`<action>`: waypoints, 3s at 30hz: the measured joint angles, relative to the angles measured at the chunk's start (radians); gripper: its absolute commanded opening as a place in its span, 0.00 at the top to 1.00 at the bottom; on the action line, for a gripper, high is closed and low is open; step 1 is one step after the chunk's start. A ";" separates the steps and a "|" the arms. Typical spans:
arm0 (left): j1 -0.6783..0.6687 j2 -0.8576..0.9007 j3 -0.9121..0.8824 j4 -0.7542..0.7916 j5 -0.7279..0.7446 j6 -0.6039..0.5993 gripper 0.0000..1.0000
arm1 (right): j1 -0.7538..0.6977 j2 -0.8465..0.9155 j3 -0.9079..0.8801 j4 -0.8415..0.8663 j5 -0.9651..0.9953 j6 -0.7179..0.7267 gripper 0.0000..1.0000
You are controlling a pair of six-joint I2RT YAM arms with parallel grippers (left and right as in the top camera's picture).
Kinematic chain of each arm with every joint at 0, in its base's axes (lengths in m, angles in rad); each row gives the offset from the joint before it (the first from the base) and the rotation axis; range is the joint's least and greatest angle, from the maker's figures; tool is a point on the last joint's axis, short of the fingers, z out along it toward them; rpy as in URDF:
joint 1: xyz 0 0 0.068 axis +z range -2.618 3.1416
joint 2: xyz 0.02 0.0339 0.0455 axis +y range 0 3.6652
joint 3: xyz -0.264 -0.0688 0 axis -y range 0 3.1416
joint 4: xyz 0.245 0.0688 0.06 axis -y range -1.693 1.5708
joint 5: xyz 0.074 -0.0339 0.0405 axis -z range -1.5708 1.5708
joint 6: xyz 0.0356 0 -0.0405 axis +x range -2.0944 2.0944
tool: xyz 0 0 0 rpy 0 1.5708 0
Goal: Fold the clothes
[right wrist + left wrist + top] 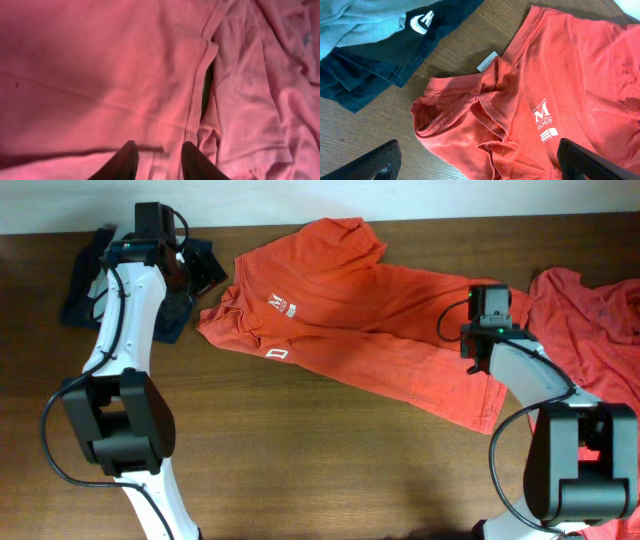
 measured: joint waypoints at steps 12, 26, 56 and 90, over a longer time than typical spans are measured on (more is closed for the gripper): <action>0.000 0.000 0.000 0.000 0.000 0.000 0.01 | -0.023 -0.011 0.143 -0.161 -0.056 0.087 0.17; 0.000 0.000 0.000 0.000 -0.017 0.000 0.01 | -0.170 -0.012 0.143 -0.263 -0.248 0.134 0.01; -0.134 0.112 -0.071 0.059 0.033 -0.042 0.48 | -0.170 -0.012 0.143 -0.265 -0.262 0.135 0.01; -0.155 0.135 -0.072 0.291 -0.034 -0.026 0.85 | -0.170 -0.012 0.143 -0.265 -0.262 0.134 0.01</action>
